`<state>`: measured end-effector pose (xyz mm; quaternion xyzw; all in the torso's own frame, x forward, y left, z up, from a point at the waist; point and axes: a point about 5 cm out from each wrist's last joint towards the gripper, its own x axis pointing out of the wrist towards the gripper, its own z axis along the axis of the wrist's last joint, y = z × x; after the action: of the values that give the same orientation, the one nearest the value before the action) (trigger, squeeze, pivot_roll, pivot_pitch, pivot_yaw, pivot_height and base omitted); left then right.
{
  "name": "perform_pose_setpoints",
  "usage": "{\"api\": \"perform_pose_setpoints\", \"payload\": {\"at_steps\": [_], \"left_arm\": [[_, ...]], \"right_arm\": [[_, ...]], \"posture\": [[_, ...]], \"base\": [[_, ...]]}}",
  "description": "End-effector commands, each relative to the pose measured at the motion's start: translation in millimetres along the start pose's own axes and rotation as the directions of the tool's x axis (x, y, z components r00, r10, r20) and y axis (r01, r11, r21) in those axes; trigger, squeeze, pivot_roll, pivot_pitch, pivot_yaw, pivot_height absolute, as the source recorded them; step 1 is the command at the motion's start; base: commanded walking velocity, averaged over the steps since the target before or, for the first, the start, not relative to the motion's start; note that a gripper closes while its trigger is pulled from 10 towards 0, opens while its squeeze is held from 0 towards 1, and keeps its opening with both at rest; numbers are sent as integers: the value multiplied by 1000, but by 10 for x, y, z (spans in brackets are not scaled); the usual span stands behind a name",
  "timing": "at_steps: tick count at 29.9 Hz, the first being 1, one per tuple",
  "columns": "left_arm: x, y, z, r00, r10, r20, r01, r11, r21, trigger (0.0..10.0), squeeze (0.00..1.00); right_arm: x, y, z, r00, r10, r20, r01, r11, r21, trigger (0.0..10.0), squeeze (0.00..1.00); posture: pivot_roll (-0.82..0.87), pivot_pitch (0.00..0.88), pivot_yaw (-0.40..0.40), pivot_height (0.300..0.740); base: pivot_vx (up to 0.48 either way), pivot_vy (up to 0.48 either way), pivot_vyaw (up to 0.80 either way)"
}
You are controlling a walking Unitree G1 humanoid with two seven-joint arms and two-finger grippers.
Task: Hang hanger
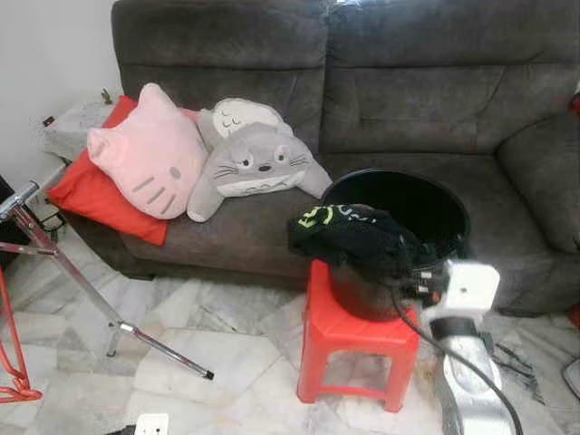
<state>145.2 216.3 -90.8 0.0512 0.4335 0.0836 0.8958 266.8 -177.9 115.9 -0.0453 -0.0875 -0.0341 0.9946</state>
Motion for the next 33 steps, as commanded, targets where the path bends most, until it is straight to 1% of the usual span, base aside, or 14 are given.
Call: {"api": "perform_pose_setpoints", "payload": {"at_steps": [1,5,11,16,20,24,25,28,29,30,33], "left_arm": [[-9,39,-32,1000,5,-10,-5,1000,19,10000,0],[-5,49,-19,1000,5,-5,-5,1000,16,10000,0],[4,27,22,1000,2,13,-3,1000,15,10000,0],[-1,35,17,1000,7,20,-7,1000,13,10000,0],[-6,47,7,1000,14,22,-14,1000,17,10000,0],[-10,55,-2,1000,16,21,-16,1000,19,10000,0],[-12,58,-6,1000,17,21,-17,1000,20,10000,0],[-12,59,-7,1000,17,21,-18,1000,21,10000,0],[-14,61,-15,1000,17,17,-18,1000,25,10000,0],[-15,61,-17,1000,17,16,-18,999,26,10000,0],[-15,62,-18,1000,17,16,-18,999,27,10000,0]], "right_arm": [[-9,18,-14,1000,3,-12,-2,1000,1,10000,0],[8,38,1,1000,6,-13,-6,1000,-7,10000,0],[24,51,16,1000,5,-6,-5,1000,1,10000,0],[17,80,22,1000,15,-2,-15,1000,-2,10000,0],[-5,90,23,1000,21,-4,-21,1000,-3,10000,0],[-82,29,34,1000,18,-11,-18,1000,-10,10000,0],[-132,-6,37,1000,13,-18,-13,1000,-10,10000,0],[-147,-16,37,1000,11,-21,-11,1000,-10,10000,0],[-257,-84,36,999,-13,-43,13,1000,4,10000,0],[-288,-102,36,999,-20,-50,20,1000,8,10000,0],[-309,-110,42,998,-22,-55,22,1000,9,10000,0]], "posture": [[-220,0,81,740],[-218,0,80,740],[-218,0,78,740],[-217,0,77,740],[-216,0,75,740],[-217,0,75,740],[-220,0,76,740],[-220,0,76,740],[-225,0,79,740],[-225,0,79,740],[-225,0,79,740]], "base": [[292,0,0],[310,0,0],[314,0,-691],[285,0,0],[0,0,0],[0,0,0],[0,0,0],[0,0,0],[0,0,0],[0,0,0],[0,0,0]]}}
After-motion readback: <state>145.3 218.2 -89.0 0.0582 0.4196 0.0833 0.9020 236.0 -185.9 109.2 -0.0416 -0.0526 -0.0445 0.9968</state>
